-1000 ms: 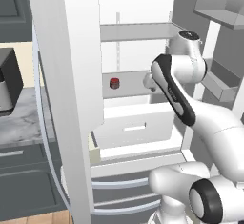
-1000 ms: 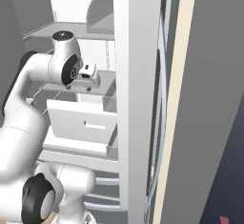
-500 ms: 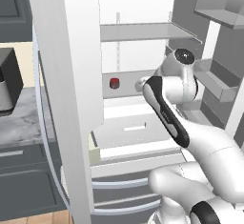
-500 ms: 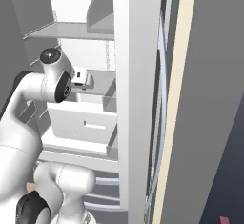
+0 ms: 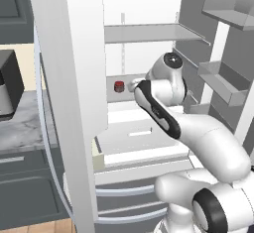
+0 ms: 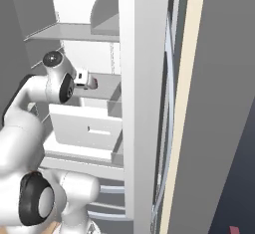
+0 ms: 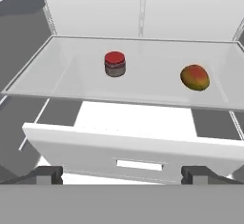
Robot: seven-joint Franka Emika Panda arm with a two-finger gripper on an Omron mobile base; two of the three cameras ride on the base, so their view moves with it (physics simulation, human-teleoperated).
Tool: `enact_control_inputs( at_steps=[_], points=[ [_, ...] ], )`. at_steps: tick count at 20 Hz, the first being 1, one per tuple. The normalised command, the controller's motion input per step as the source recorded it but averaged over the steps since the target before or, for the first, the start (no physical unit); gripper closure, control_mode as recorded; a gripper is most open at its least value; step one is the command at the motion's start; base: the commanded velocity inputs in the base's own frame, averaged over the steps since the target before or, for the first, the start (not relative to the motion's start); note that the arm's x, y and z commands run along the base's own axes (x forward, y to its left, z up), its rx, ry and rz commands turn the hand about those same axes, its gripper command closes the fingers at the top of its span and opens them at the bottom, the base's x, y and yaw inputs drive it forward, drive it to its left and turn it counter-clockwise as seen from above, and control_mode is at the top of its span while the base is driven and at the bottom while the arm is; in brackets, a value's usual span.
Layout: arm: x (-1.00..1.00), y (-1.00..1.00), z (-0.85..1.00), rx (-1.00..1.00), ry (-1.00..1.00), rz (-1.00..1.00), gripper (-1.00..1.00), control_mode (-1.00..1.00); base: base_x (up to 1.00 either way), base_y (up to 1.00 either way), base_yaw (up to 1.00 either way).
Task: Move the jam and mango from the second highest shelf to the top shelf to make space. Then, place the pitcher from the counter on the cleared second highest shelf.
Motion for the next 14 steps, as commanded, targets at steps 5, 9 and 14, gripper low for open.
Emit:
enact_control_inputs(
  at_steps=[5,9,14],
  points=[
    [0.41,0.32,-0.18,0.00,0.00,0.00,-1.00,-1.00,0.00,0.00,0.00],
    [0.35,0.13,-0.27,0.00,0.00,0.00,-1.00,-1.00,0.00,0.00,0.00],
    [0.34,0.00,-0.22,0.00,0.00,0.00,-1.00,-1.00,0.00,0.00,0.00]
  ],
)
